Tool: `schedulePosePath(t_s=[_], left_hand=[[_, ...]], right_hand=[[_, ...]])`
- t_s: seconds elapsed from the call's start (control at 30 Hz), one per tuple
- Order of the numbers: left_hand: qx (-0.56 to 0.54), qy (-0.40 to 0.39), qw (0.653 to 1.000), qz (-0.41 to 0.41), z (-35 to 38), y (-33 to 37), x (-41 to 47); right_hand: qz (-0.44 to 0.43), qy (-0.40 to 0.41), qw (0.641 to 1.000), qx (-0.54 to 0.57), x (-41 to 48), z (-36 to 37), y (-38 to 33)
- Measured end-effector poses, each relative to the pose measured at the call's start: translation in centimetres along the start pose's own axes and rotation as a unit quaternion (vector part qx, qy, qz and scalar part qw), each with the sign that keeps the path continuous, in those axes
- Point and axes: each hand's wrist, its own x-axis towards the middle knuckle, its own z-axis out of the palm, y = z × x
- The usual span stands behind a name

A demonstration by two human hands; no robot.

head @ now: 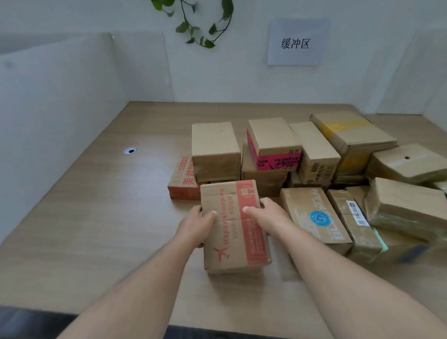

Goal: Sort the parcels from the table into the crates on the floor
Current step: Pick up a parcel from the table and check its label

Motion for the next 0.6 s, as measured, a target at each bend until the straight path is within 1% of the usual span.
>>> schedulePosePath(t_s=[0.07, 0.13, 0.23, 0.3, 0.43, 0.6], left_hand=[[-0.058, 0.03, 0.998, 0.026, -0.8, 0.4, -1.4], [-0.128, 0.057, 0.989, 0.037, -1.9, 1.0, -2.9], [-0.207, 0.087, 0.974, 0.022, -3.5, 1.3, -5.2], [-0.209, 0.096, 0.973, 0.015, -4.1, 0.7, -6.7], [-0.173, 0.128, 0.976, 0.014, -4.1, -1.8, -9.3], [-0.183, 0.125, 0.975, 0.004, -3.6, -3.8, -11.7]], right_hand=[[-0.031, -0.004, 0.995, 0.094, -1.4, -0.1, -0.8], [-0.022, -0.021, 0.982, 0.186, -2.8, -0.3, -1.9], [0.007, -0.043, 0.969, 0.244, -4.6, -0.6, -2.8], [0.019, -0.04, 0.969, 0.244, -5.5, -0.6, -2.9], [0.018, -0.035, 0.978, 0.203, -7.4, 0.4, -2.2], [0.015, -0.039, 0.985, 0.169, -8.9, 1.2, -0.9]])
